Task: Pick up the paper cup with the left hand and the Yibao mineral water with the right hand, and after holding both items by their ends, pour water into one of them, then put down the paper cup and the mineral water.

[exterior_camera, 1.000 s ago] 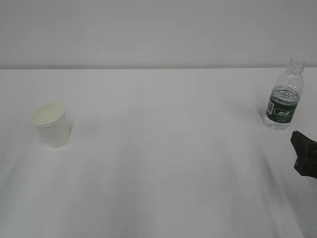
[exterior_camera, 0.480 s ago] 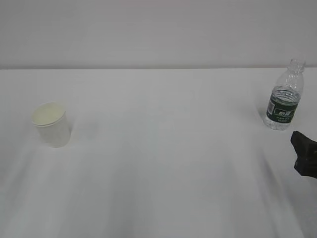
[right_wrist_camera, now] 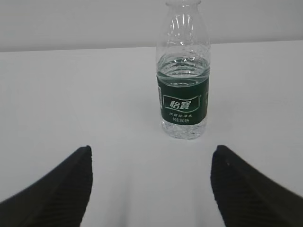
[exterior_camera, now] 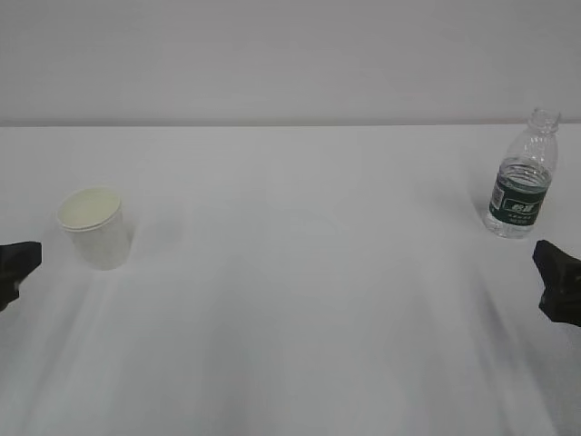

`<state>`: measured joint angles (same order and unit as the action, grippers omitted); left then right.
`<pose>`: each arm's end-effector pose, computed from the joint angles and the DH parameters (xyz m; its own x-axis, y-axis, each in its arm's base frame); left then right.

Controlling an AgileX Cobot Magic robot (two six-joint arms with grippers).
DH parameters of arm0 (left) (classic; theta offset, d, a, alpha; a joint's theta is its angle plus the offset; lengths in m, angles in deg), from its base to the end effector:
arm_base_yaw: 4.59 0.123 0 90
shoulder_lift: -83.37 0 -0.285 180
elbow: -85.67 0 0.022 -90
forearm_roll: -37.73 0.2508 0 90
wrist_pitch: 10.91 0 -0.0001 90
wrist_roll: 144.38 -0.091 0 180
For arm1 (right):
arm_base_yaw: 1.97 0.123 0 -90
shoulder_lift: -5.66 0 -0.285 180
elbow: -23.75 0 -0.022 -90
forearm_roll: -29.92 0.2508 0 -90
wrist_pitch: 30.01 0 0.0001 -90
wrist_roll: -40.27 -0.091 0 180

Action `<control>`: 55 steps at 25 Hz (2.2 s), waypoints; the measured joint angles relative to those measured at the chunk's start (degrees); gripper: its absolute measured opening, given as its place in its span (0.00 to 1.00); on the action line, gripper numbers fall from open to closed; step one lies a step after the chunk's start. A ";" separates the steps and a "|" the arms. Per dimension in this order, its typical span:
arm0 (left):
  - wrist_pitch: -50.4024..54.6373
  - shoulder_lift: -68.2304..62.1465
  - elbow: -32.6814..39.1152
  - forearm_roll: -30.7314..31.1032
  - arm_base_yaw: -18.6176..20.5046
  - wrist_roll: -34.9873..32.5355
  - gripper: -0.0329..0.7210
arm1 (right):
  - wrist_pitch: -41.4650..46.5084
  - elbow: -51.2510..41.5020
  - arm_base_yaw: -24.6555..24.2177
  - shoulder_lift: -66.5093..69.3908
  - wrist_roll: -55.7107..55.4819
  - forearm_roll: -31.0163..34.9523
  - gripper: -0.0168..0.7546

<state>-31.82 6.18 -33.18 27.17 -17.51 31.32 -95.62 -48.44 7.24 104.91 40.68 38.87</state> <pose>0.1965 -0.0390 0.1858 -0.4679 0.0078 -0.8837 0.1218 0.9910 -0.0557 0.1910 0.0179 0.1345 -0.2746 0.0134 -0.9615 -0.0082 0.9998 0.0163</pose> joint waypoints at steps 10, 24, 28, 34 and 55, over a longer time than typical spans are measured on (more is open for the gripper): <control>-24.06 0.00 15.36 2.41 0.00 7.18 0.71 | -0.09 0.00 0.00 0.00 0.00 -1.73 0.79; -29.65 -1.15 16.37 12.51 0.00 9.76 0.71 | -0.09 0.00 0.00 0.00 -0.41 -2.51 0.79; -33.00 -6.34 16.37 12.51 0.00 9.76 0.76 | -0.09 0.00 0.00 0.00 -0.41 -1.24 0.79; -43.87 -17.65 16.26 12.51 0.00 9.82 0.84 | -0.09 0.34 0.00 0.00 -0.41 0.09 0.79; -44.73 -26.01 12.83 10.56 0.00 9.95 0.83 | -0.09 4.32 0.00 2.57 1.52 0.18 0.79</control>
<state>-76.55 -19.82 -20.35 37.73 -17.51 41.27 -95.71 -44.12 7.24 107.49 42.20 39.05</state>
